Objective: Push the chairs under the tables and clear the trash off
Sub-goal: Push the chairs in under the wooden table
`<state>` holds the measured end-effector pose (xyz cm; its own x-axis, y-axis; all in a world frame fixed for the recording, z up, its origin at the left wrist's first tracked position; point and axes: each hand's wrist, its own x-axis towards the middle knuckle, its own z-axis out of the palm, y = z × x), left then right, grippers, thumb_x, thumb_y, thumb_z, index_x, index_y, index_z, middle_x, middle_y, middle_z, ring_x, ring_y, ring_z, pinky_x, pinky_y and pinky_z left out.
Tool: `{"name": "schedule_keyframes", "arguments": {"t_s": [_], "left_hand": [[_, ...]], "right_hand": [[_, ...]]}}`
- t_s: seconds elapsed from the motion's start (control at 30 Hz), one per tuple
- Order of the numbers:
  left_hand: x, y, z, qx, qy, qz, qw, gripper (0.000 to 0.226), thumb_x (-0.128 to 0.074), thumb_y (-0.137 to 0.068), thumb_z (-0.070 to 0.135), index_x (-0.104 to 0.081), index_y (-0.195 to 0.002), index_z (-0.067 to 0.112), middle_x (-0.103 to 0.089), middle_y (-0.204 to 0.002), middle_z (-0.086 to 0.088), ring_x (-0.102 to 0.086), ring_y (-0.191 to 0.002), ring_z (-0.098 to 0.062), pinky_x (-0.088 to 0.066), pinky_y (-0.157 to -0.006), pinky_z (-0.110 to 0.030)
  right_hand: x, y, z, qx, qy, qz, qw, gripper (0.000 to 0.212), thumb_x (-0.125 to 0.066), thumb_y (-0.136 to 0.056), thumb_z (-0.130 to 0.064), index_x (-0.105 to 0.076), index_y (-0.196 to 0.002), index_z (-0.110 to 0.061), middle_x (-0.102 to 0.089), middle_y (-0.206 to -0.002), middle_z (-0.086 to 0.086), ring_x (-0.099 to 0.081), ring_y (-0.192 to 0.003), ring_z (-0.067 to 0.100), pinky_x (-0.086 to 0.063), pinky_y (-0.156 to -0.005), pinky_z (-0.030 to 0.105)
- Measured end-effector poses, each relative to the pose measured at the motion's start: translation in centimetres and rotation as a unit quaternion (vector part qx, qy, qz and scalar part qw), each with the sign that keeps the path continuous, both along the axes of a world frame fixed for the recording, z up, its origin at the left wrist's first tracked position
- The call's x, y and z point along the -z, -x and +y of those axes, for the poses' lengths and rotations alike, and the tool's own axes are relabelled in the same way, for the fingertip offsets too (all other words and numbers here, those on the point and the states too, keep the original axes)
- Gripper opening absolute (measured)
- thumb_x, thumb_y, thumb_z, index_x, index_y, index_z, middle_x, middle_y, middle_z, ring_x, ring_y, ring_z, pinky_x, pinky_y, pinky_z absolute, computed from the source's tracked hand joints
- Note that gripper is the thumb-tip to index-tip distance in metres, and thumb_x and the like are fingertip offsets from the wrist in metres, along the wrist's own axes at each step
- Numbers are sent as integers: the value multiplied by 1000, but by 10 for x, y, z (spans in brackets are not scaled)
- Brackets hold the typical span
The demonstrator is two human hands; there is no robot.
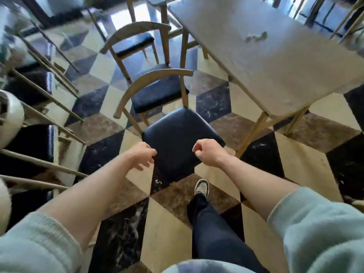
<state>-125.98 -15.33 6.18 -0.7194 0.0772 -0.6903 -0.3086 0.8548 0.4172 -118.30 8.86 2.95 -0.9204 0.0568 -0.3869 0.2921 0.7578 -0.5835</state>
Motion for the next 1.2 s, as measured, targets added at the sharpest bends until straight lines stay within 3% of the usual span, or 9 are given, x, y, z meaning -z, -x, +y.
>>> {"name": "schedule_keyframes", "arguments": {"t_s": [0.17,0.3,0.4,0.53,0.7,0.8,0.93,1.03,1.2], "left_hand": [[-2,155,12,-33,32,65,997,21,-52,-101,22,-66,-103,7,-73,-100,-13,-70,-85,-27,-60,-75,-44],[-5,252,42,32,70,115,990,18,-55,-96,16,-70,-91,7,-67,-82,-8,-60,-64,-17,-44,-53,-27],[-2,293,52,52,48,128,989,19,-59,-95,16,-75,-102,10,-71,-93,-7,-69,-89,-27,-50,-73,-30],[22,376,58,88,20,140,986,13,-65,-88,18,-71,-100,20,-75,-101,-9,-70,-90,-27,-60,-84,-41],[59,485,83,239,34,232,942,40,-69,-88,26,-64,-125,13,-67,-113,-12,-61,-110,-32,-53,-95,-46],[83,527,109,357,5,168,919,54,-74,-87,36,-58,-134,14,-65,-118,-12,-61,-111,-31,-52,-96,-46],[116,546,124,446,-27,89,890,28,-64,-94,37,-59,-112,16,-66,-99,-6,-67,-88,-27,-57,-79,-42],[130,556,121,460,-36,87,883,25,-61,-94,35,-57,-110,15,-64,-99,-6,-66,-87,-27,-58,-78,-43],[131,571,108,415,-62,59,906,23,-57,-94,29,-55,-112,15,-64,-100,-6,-65,-88,-25,-58,-82,-46]], "right_hand": [[26,146,-1,30,44,-10,999,21,-54,-92,-20,-73,-101,-24,-73,-105,-2,-66,-101,18,-54,-91,35],[37,225,-13,25,79,-54,995,22,-55,-93,-18,-73,-104,-23,-72,-107,-3,-65,-102,17,-52,-92,32],[36,259,-23,-12,107,-77,991,23,-55,-94,-18,-73,-109,-20,-72,-111,-1,-64,-107,19,-51,-95,34],[49,313,-36,-34,110,-107,988,26,-58,-92,-20,-72,-114,-19,-73,-115,2,-64,-109,22,-50,-98,38],[75,385,-66,120,174,-122,970,25,-63,-95,-32,-68,-116,-20,-70,-115,1,-63,-108,22,-48,-90,33],[89,431,-105,221,251,-157,929,46,-65,-92,-52,-65,-122,-17,-67,-121,2,-61,-114,22,-47,-94,34],[102,472,-171,226,326,-259,881,83,-65,-82,-70,-62,-132,-4,-67,-126,13,-62,-111,31,-49,-96,37],[104,491,-195,259,349,-271,859,69,-71,-84,-60,-59,-135,-15,-57,-112,-4,-58,-104,18,-40,-84,26],[95,506,-206,274,345,-293,849,56,-71,-89,-38,-56,-134,-7,-60,-114,2,-60,-106,22,-45,-87,29]]}}
